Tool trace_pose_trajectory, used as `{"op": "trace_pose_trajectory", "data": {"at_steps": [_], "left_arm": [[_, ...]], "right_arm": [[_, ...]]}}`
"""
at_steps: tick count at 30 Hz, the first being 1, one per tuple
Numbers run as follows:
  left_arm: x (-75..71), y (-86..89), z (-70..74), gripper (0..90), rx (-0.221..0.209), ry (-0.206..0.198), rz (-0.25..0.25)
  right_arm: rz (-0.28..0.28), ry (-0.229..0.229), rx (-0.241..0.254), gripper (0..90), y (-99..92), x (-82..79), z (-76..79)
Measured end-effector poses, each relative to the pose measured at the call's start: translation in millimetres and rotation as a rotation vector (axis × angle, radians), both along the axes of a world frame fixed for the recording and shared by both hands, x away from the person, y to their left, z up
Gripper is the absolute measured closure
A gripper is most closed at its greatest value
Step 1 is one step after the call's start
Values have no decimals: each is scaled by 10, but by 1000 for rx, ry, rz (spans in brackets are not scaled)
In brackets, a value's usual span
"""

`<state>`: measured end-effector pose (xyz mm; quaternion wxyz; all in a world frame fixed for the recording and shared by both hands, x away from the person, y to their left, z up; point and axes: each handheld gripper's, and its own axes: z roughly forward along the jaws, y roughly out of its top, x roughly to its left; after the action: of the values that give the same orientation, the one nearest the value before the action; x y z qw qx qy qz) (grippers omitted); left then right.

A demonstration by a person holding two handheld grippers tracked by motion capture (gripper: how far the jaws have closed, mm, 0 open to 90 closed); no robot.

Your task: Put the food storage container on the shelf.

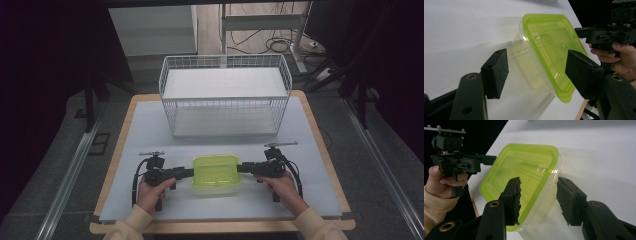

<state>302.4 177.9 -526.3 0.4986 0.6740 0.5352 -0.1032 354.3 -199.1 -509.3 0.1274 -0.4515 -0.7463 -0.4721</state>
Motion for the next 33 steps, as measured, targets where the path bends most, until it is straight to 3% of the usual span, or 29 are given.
{"op": "trace_pose_trajectory", "data": {"at_steps": [12,24,33], "left_arm": [[30,-38,-53,504,-29,34,-62],[55,-87,-84,680,-33,59,-80],[52,-82,-81,726,-56,62,-86]], "right_arm": [[9,57,12,638,3,39,-48],[29,99,24,704,37,67,-103],[29,115,38,741,37,84,-106]]}}
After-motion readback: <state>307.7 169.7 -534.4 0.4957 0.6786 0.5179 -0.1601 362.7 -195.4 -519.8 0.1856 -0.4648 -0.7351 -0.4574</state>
